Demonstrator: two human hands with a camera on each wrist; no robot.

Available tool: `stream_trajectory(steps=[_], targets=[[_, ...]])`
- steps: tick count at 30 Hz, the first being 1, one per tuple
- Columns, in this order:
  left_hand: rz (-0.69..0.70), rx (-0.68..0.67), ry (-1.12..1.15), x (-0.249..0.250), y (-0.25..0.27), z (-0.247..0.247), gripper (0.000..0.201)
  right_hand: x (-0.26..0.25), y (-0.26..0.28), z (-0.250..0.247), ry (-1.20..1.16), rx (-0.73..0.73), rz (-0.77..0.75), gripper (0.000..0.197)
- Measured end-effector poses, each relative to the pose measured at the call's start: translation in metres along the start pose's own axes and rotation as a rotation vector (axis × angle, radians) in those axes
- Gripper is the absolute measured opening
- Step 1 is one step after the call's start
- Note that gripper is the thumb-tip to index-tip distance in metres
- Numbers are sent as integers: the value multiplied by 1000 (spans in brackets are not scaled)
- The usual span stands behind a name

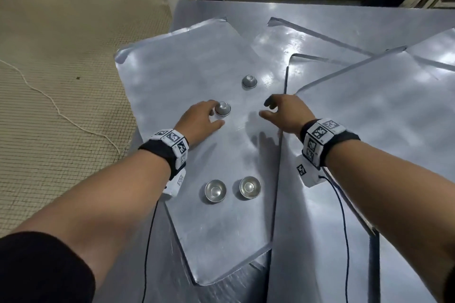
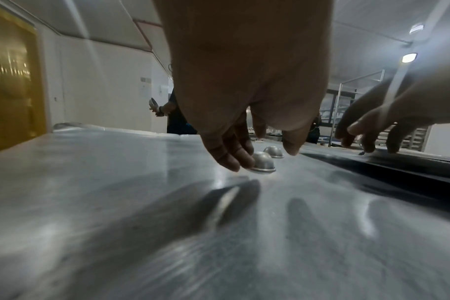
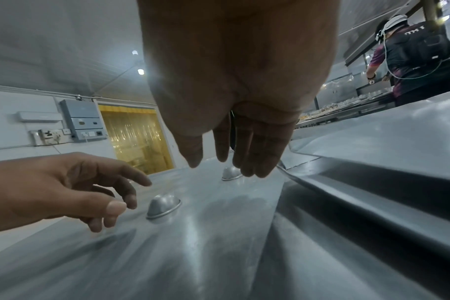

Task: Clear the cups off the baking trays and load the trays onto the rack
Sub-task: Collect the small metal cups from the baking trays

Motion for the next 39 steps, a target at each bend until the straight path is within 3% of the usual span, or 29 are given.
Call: stream_trajectory(steps=[6, 14, 21, 29, 34, 39], targets=[[-59, -94, -37, -11, -39, 15, 77, -4, -48, -7, 36, 32, 10, 42], [-52, -47, -12, -20, -45, 18, 46, -10, -107, -2, 44, -30, 67, 53], [-23, -17, 77, -24, -37, 18, 38, -15, -135, 12, 46, -105, 112, 63], [5, -19, 119, -31, -35, 13, 40, -13, -128, 20, -8, 33, 107, 34], [36, -42, 131, -29, -33, 16, 49, -17, -116, 27, 30, -19, 148, 44], [37, -38, 147, -29, -31, 17, 41, -18, -97, 34, -21, -30, 151, 34]])
Point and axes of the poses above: each hand's wrist, its own y-axis away from the middle knuckle, its own z-axis out of the palm, x = y × z, the point moved 5 cm from there along -y, towards the middle knuckle, and after that the axes turned 11 degrees about -x, right-handed, at the moved point
